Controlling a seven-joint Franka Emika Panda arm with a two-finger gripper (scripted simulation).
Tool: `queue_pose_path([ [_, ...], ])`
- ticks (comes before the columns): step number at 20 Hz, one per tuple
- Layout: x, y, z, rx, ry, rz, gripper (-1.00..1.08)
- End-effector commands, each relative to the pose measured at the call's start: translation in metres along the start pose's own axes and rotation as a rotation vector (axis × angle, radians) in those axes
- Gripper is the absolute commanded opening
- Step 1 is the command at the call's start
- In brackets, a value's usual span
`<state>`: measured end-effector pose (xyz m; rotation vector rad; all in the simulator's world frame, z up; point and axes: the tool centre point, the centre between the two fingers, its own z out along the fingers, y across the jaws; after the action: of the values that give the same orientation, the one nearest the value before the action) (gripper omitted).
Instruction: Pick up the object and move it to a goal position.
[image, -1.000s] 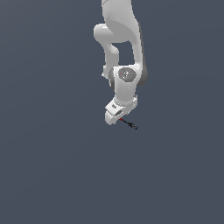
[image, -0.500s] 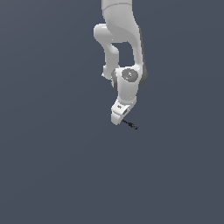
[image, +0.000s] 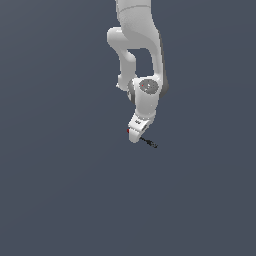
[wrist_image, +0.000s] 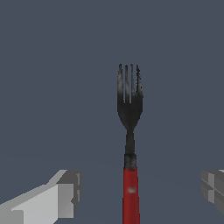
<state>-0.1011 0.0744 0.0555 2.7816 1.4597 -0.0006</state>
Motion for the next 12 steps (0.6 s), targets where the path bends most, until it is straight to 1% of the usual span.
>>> queue_pose_path([
  [1, 0.0, 0.0, 0.004, 0.0, 0.0, 0.0, 1.0],
  [12, -0.001, -0.001, 0.045, 0.0, 0.0, -0.006, 1.0],
])
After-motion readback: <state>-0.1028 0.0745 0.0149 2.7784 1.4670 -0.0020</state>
